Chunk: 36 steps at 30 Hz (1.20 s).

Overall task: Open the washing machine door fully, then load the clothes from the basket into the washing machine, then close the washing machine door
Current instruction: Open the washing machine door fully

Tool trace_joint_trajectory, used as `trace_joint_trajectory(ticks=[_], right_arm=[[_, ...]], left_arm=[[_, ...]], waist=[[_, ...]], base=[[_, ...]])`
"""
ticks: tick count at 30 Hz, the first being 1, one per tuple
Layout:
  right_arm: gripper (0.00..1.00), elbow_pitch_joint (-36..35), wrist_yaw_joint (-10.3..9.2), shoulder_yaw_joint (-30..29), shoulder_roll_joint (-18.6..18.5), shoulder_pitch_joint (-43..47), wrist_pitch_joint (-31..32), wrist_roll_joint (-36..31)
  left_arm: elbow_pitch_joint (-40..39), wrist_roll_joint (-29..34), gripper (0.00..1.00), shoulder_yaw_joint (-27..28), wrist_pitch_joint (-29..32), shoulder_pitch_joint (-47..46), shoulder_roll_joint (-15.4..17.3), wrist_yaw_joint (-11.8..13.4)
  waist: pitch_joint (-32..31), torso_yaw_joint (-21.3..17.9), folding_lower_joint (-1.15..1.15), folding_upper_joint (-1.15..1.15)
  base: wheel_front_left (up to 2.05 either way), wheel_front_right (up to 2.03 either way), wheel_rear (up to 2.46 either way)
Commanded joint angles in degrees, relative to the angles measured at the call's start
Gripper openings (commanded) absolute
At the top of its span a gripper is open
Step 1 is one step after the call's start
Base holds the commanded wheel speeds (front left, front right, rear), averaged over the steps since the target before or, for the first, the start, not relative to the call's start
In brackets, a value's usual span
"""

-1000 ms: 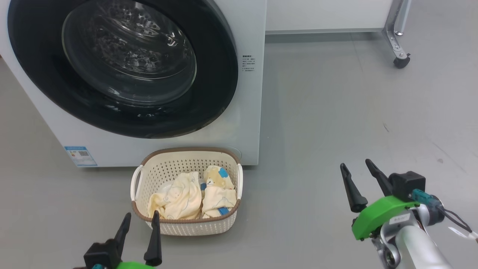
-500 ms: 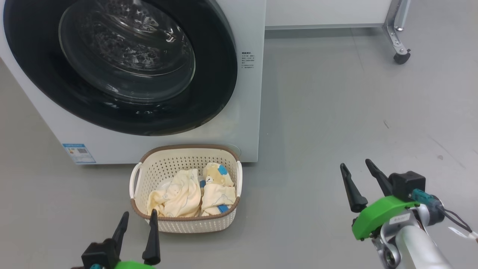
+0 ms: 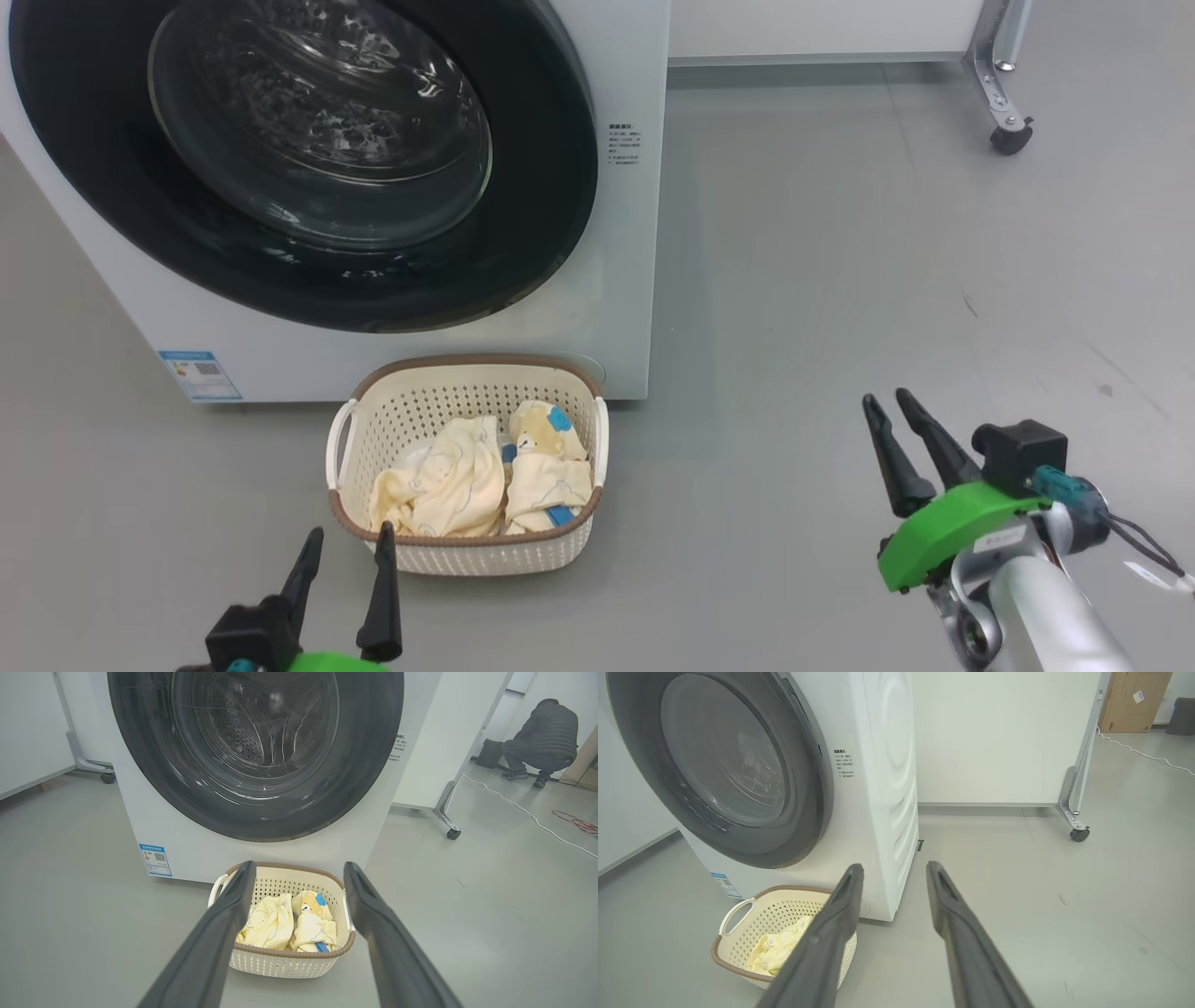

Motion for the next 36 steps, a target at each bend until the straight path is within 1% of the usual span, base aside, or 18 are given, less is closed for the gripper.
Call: trace_joint_trajectory(ticks=[1, 3, 5, 8, 10, 14, 15, 17, 20, 23, 26, 31, 32, 33, 36], right_arm=[[0.0, -2.4, -0.16, 1.2, -0.1, -3.0, -0.8, 0.5], [0.0, -3.1, -0.16, 0.9, -0.1, -2.8, -0.8, 1.5], [0.0, -3.6, -0.16, 0.7, -0.1, -2.6, -0.8, 5.2], [0.0, -3.6, -0.16, 1.4, -0.1, -2.8, -0.8, 16.0], [0.0, -3.8, -0.16, 1.6, -0.1, -3.5, -0.4, 24.6], [0.0, -4.7, -0.16, 0.7, -0.1, -5.9, 2.2, 41.8], [0.0, -4.9, -0.16, 0.1, -0.1, -6.6, 3.1, 45.2], [0.0, -5.1, -0.16, -1.8, -0.1, -8.1, 4.7, 50.0], [0.0, -5.3, -0.16, -5.6, -0.6, -10.9, 8.4, 54.3], [0.0, -5.5, -0.16, -9.3, -2.3, -14.6, 12.8, 57.8], [0.0, -6.5, -0.16, -11.7, -4.0, -18.6, 17.4, 60.8], [0.0, -7.2, -0.16, -13.6, -6.7, -25.2, 24.0, 62.9], [0.0, -7.2, -0.16, -13.6, -6.7, -25.2, 24.0, 62.9], [0.0, -7.1, -0.16, -13.7, -7.3, -26.6, 25.3, 63.1], [0.0, -5.8, -0.16, -14.7, -9.2, -32.5, 29.6, 63.3]], left_arm=[[-1.9, 0.0, 1.0, 1.8, -0.7, -1.9, 0.6, 0.1], [-1.9, 0.0, 1.0, 1.7, -0.7, -2.0, 0.6, 0.2], [-1.9, 0.0, 1.0, 1.5, -0.7, -2.2, 0.6, 0.2], [-1.9, 0.1, 1.0, 1.4, -0.7, -2.4, 0.6, 0.1], [-2.1, 0.1, 1.0, 1.3, -0.7, -2.9, 0.6, 0.1], [-2.6, -0.1, 1.0, 0.7, -0.7, -4.4, 0.6, 0.2], [-2.7, -0.1, 1.0, 0.5, -0.7, -5.0, 0.6, 0.1], [-2.8, -0.4, 1.0, -0.4, -0.7, -6.1, 0.6, 0.1], [-3.2, -1.3, 1.0, -1.7, -0.7, -7.9, 0.6, 0.4], [-3.6, -2.1, 1.0, -2.7, -0.7, -9.7, 0.6, 0.5], [-3.8, -2.5, 1.0, -3.3, -0.7, -11.2, 0.6, 0.7], [-4.3, -3.7, 1.0, -4.6, -0.7, -13.4, 0.6, 1.0], [-4.3, -3.7, 1.0, -4.6, -0.7, -13.4, 0.6, 1.0], [-4.4, -4.1, 1.0, -5.0, -0.7, -13.9, 0.6, 1.2], [-4.7, -5.0, 1.0, -6.3, -0.7, -15.6, 0.6, 1.5]], waist=[[0.1, 0.1, 0.0, 0.0], [0.3, 0.3, 0.0, 0.0], [0.6, 0.7, 0.0, 0.0], [1.5, 1.2, 0.0, 0.0], [2.6, 1.5, 0.0, 0.0], [5.7, 2.6, 0.0, 0.0], [6.5, 2.9, 0.0, 0.0], [8.2, 3.9, 0.0, 0.0], [10.7, 5.6, 0.0, 0.0], [13.4, 7.4, 0.0, 0.0], [15.9, 9.1, 0.0, 0.0], [19.8, 11.6, 0.0, 0.0], [19.8, 11.6, 0.0, 0.0], [20.4, 12.1, 0.0, 0.0], [22.9, 14.1, 0.0, 0.0]], base=[[0.0, 0.0, 0.0], [0.0, 0.0, 0.0], [0.0, 0.0, 0.0], [0.0, 0.0, 0.0], [0.0, 0.0, 0.0], [0.0, 0.0, 0.0], [0.0, 0.0, 0.0], [0.0, 0.0, 0.0], [0.0, 0.0, 0.0], [0.0, 0.0, 0.0], [0.0, 0.0, 0.0], [0.0, 0.0, 0.0], [0.0, 0.0, 0.0], [0.0, 0.0, 0.0], [0.0, 0.0, 0.0]])
